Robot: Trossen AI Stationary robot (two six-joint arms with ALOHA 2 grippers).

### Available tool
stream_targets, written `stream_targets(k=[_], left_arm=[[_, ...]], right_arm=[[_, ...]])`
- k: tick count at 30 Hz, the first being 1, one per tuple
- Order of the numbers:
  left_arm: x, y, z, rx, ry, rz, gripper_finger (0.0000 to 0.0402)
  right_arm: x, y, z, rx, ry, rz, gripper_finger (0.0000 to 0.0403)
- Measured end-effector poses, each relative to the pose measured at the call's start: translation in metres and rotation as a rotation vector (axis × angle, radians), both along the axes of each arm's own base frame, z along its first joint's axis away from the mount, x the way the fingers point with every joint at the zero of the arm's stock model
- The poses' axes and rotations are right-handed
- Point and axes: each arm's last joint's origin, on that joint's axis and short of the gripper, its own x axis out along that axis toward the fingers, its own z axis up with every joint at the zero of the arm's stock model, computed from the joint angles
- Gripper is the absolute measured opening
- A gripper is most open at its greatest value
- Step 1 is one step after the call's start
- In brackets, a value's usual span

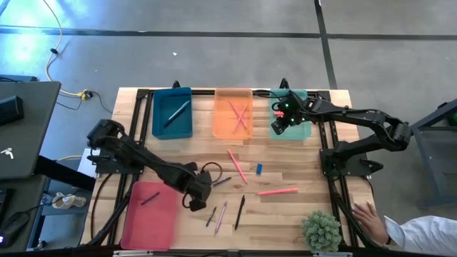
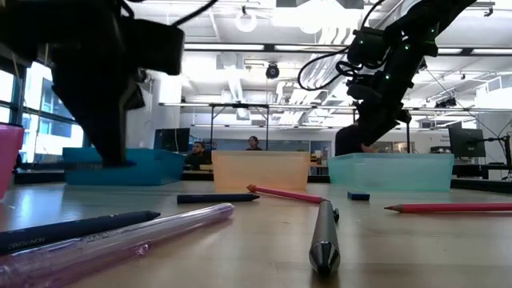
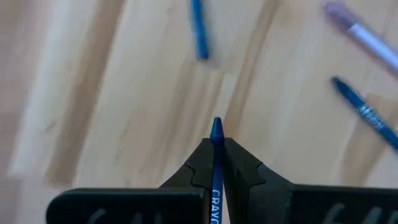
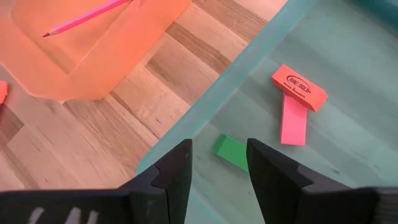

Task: Sort crayons/erasers/pens/pencils in bins
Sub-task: Put the top left crayon into the pink bin

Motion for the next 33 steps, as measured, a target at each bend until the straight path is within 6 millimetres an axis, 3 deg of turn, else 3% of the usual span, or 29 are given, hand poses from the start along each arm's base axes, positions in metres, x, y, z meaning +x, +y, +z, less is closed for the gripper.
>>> stream_targets(k=[11, 18, 27, 33], left_arm=[[-0.031, 0.014, 0.073, -0.023, -0.213, 0.053, 0.0001], [-0.070, 0.019, 0.100, -0.061, -0.180, 0.185, 0.0001], [-0.109, -0.007, 0.096, -0.082, 0.005, 0.340, 0.0001], [-0.130, -0.028, 0.074, -0.080, 0.057, 0.411, 0.0001]], right_arm=[[0.001, 0.001, 0.000, 0.000, -0.008, 0.003, 0.0145], [0.004, 0.006, 0.000, 0.003, -0.006, 0.028, 0.0145], [0.009, 0.014, 0.000, 0.000, -0.008, 0.063, 0.0145], [0.009, 0.014, 0.001, -0.005, -0.010, 0.063, 0.0145]])
